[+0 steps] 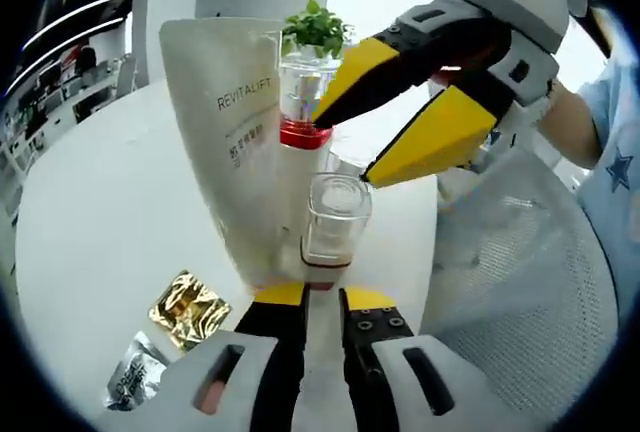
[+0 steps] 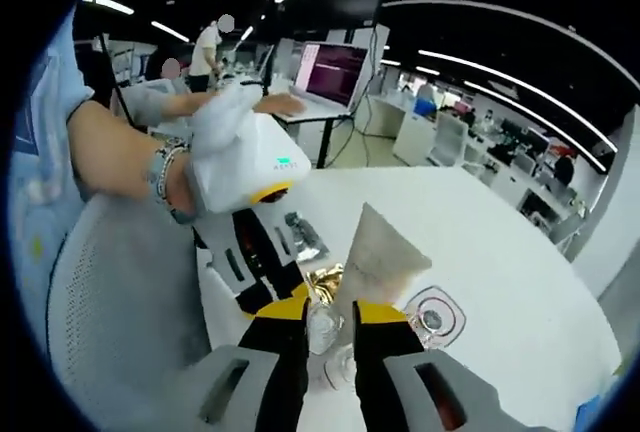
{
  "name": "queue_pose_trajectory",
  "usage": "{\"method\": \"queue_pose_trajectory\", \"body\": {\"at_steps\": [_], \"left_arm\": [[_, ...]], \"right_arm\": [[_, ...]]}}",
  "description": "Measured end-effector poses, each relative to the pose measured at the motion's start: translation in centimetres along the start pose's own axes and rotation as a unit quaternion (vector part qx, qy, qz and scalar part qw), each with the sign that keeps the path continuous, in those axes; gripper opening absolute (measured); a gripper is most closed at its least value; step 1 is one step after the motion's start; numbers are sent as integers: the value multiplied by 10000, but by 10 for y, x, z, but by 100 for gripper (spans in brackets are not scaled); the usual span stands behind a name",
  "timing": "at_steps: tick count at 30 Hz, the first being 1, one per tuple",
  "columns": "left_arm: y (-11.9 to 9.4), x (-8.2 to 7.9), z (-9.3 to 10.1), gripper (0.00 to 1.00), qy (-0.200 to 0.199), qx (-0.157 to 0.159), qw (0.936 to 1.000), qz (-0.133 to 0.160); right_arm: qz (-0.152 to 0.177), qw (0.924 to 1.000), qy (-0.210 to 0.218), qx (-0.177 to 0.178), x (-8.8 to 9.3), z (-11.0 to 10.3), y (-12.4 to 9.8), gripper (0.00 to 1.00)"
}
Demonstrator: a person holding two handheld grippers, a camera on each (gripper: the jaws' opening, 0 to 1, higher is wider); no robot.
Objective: Arrange the skincare products in the storage area until every visible bottle or jar stands upright without overlapping.
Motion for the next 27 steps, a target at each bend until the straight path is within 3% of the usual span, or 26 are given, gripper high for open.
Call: {"method": "queue_pose_trajectory", "body": {"at_steps": [6, 11, 15, 20, 27], "left_arm": [[6, 0, -2, 17, 277, -139, 9995, -8], [10, 1, 1, 16, 451, -46, 9989, -78], [9, 2, 2, 15, 486, -72, 9987, -108], [8, 3, 4, 14, 450, -92, 9989, -114], [8, 9, 5, 12, 326, -118, 9992, -181]], "right_arm": [[-148, 9998, 39, 111, 17, -17, -9, 0], [-519, 9982, 242, -168, 38, -38, 7, 1], [-633, 9969, 446, 103, 49, -38, 18, 1], [-513, 9954, 813, 50, 53, -37, 24, 4], [-427, 9956, 833, 60, 52, -36, 26, 5]]}}
Point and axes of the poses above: the point that each gripper's makers call its tool centre point, and the gripper's own axes: y roughly forward along the fingers, z roughly to its right, x roughly out of its underside, the point moved 7 cm from there along -y, roughly backward along the fingers, and after that the axes turned 2 degrees about x, right-handed, at the moved point
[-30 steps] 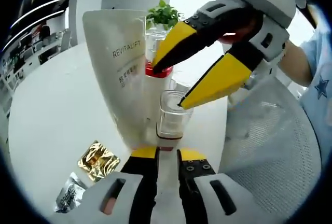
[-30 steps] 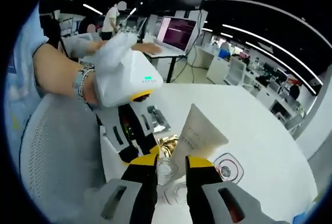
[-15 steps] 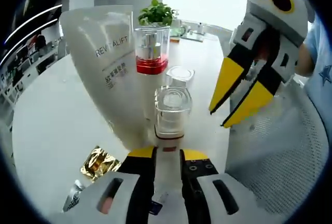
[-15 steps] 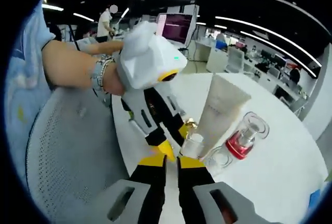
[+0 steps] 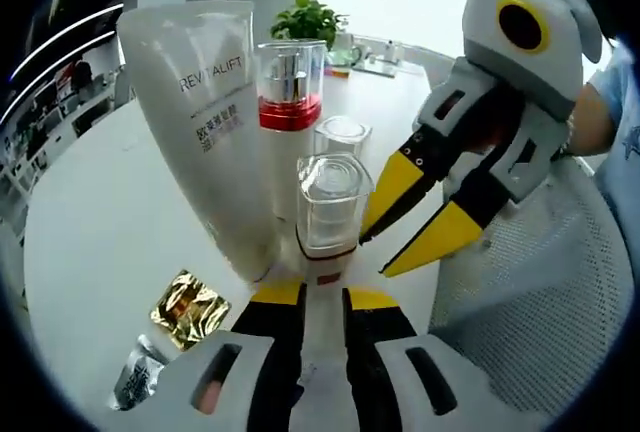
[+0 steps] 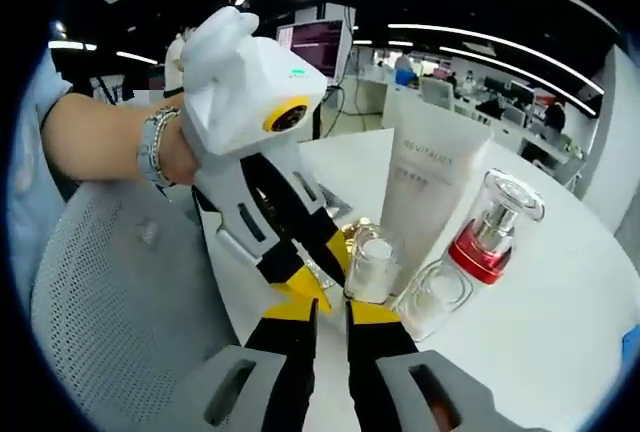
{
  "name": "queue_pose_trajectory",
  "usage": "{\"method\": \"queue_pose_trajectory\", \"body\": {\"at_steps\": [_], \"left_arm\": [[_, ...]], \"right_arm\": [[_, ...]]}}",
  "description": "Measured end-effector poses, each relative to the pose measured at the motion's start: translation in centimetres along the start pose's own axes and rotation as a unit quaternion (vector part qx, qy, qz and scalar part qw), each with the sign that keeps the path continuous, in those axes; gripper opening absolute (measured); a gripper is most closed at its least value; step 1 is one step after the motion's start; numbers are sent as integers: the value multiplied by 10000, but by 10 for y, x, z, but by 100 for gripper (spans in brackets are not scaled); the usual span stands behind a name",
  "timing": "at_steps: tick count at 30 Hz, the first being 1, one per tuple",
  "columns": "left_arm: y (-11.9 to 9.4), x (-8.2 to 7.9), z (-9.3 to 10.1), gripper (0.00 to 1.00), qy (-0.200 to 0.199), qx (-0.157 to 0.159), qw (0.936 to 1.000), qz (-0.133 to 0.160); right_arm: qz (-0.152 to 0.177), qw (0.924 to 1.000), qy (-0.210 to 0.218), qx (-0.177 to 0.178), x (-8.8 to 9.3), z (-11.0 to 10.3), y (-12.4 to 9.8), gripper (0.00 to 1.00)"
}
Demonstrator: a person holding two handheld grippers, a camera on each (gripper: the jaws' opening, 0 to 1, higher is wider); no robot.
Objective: Arrange the skincare products in the storage area until every visible bottle or jar stands upright without overlapping.
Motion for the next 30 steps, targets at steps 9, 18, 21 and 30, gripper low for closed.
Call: {"method": "queue_pose_trajectory", "body": {"at_steps": [9, 18, 21, 30], "left_arm": [[3, 5, 3, 16, -511, -55, 9984, 238], [3, 7, -3, 19, -431, -277, 9986, 147], [5, 3, -3, 20, -509, -249, 9980, 294], [4, -1, 0, 16, -490, -66, 9978, 452]], "right_arm": [[-138, 9996, -259, 31, 8, -13, 1, 8], [-143, 9998, -120, 68, 8, -10, 2, 11], [-174, 9996, -137, 167, 9, -8, 2, 13], [-81, 9997, -147, 190, 7, -6, 3, 15]]}}
Point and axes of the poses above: the point that each gripper's makers call its tool centre point, and the gripper's own axes: y roughly forward along the fingers, z roughly to its right, x roughly out of its underside, the point moved 7 cm from there along -y, roughly backward along the fingers, and after that the axes turned 2 degrees about x, right-handed, at the moved point
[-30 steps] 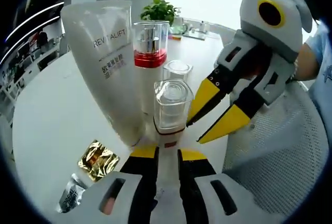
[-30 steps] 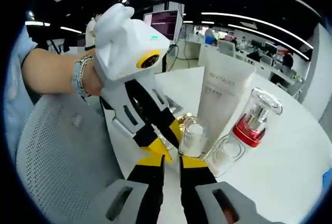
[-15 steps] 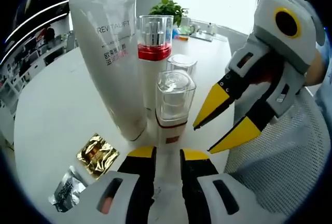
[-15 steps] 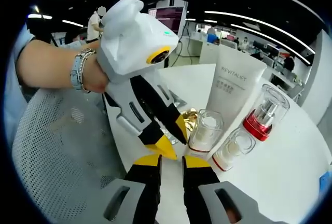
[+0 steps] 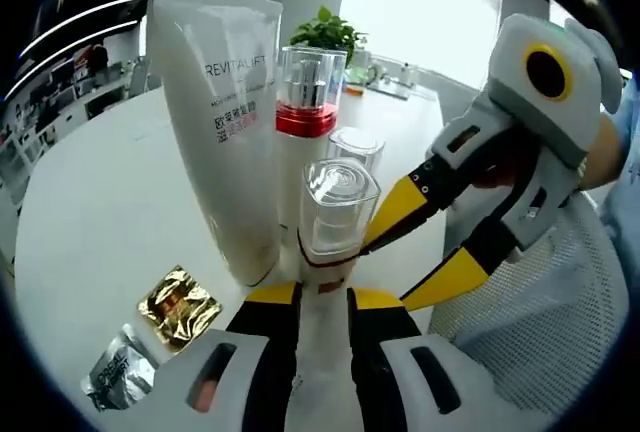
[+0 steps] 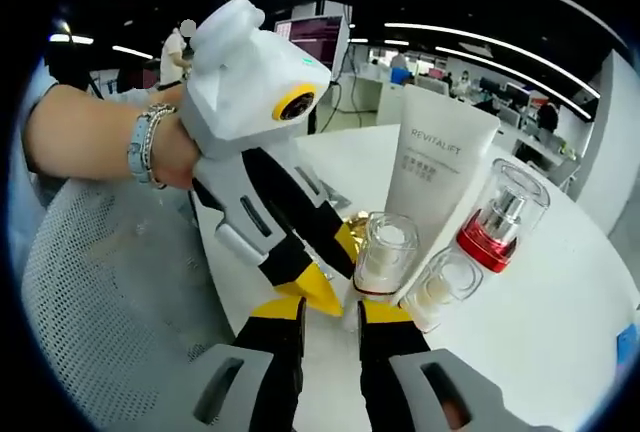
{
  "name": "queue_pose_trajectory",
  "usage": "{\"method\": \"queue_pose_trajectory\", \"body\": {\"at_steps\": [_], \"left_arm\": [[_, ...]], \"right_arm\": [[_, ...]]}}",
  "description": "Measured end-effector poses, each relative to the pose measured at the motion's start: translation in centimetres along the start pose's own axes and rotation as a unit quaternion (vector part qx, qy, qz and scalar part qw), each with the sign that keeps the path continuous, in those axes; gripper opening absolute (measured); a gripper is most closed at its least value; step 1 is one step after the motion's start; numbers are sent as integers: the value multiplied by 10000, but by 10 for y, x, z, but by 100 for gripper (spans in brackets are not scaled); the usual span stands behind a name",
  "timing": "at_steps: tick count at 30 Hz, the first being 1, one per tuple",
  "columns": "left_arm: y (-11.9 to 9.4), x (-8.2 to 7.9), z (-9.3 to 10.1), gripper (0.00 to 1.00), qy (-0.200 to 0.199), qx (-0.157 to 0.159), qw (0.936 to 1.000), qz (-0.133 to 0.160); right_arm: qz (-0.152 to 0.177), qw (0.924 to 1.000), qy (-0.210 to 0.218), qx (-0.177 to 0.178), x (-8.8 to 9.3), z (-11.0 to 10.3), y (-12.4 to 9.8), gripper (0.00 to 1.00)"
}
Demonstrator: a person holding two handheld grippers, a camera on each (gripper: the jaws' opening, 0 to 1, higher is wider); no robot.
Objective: Arrange the skincare products in the storage area until every visible bottle or jar stands upright without overlapping.
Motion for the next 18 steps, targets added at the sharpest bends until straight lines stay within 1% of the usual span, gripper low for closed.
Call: {"method": "queue_pose_trajectory", "body": {"at_steps": [6, 10, 13, 16, 18], "left_arm": [[-4, 0, 2, 14, 70, -36, 10000, -51], [-4, 0, 6, 7, 109, 62, 9999, -87], [-2, 2, 6, 8, 173, -45, 9996, -197], [-1, 6, 4, 8, 202, -209, 9989, -369], [-1, 8, 2, 8, 224, -348, 9984, -390]], "right_arm": [[7, 10000, -42, 19, 0, 3, 2, 17], [9, 10000, -14, 31, 0, 4, 1, 16], [-28, 10000, -9, 81, 2, 5, -1, 14], [-73, 9999, 78, 69, 4, 6, -6, 13], [-211, 9997, 131, 62, 9, 6, -9, 12]]}}
Point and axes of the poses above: the point that each gripper's makers call its tool centre point, and the gripper's own axes: y roughly forward along the fingers, z roughly to its right, x roughly out of its underside, the point moved 7 cm from there along -y, roughly backward along the fingers, and after that the axes turned 2 degrees about x, right-handed, at the moved point
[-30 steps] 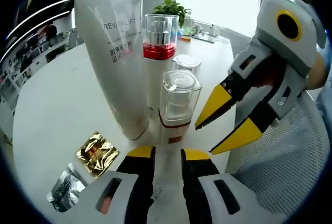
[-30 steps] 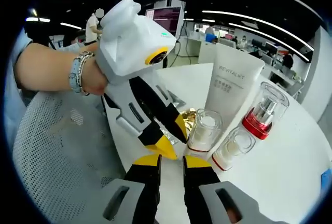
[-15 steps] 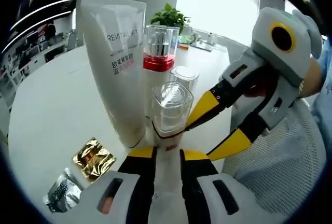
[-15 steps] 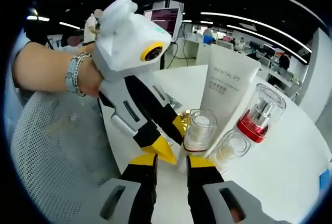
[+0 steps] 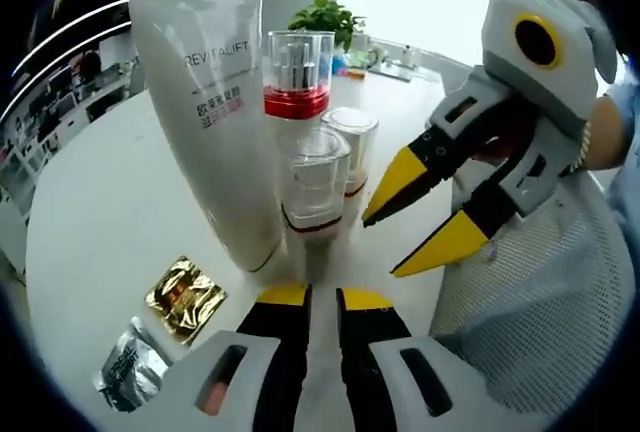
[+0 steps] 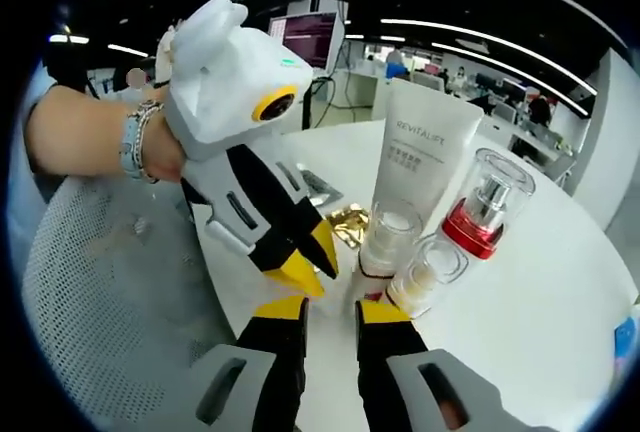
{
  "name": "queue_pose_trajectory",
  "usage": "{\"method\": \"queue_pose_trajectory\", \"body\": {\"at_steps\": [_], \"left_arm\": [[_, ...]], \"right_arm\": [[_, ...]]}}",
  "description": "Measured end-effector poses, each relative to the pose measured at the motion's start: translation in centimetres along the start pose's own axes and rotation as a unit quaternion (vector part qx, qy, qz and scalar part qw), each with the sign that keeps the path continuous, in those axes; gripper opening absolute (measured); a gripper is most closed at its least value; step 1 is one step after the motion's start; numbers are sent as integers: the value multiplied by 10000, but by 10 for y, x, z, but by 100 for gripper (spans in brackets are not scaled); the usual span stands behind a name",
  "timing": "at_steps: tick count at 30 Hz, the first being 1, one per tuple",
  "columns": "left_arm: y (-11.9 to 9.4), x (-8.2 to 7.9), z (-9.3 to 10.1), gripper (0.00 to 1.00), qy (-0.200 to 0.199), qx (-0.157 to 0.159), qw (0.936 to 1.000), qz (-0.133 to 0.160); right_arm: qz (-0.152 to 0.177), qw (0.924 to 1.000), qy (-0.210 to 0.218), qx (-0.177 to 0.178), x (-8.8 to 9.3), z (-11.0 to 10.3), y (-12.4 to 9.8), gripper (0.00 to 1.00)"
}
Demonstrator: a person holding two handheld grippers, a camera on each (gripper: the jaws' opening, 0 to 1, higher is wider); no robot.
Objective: Arrange the skincare products in the storage area until every visible bottle or jar stands upright without overlapping.
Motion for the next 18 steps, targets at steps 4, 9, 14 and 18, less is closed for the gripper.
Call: {"method": "queue_pose_trajectory", "body": {"at_steps": [4, 9, 14, 18], "left_arm": [[1, 0, -5, 8, -82, -217, 9997, -9], [3, -6, -10, 8, -279, -357, 9989, 142], [2, -18, -14, 8, -338, -441, 9980, 289], [7, -18, -10, 8, -329, -339, 9983, 338]], "right_arm": [[-485, 9985, 46, 240, 14, 8, -5, 10], [-487, 9972, 270, 508, 15, 23, -8, 10], [-491, 9963, 146, 691, 8, 37, -5, 12], [-438, 9970, 216, 605, 8, 38, 0, 13]]}}
Point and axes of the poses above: the point that each gripper's makers call its tool centre point, and the gripper's own axes: y roughly forward along the fingers, z roughly to its right, x roughly out of its underside, the point moved 7 cm from there along -y, roughly backward along the fingers, and after that the axes turned 2 degrees about x, right-handed, at the moved point
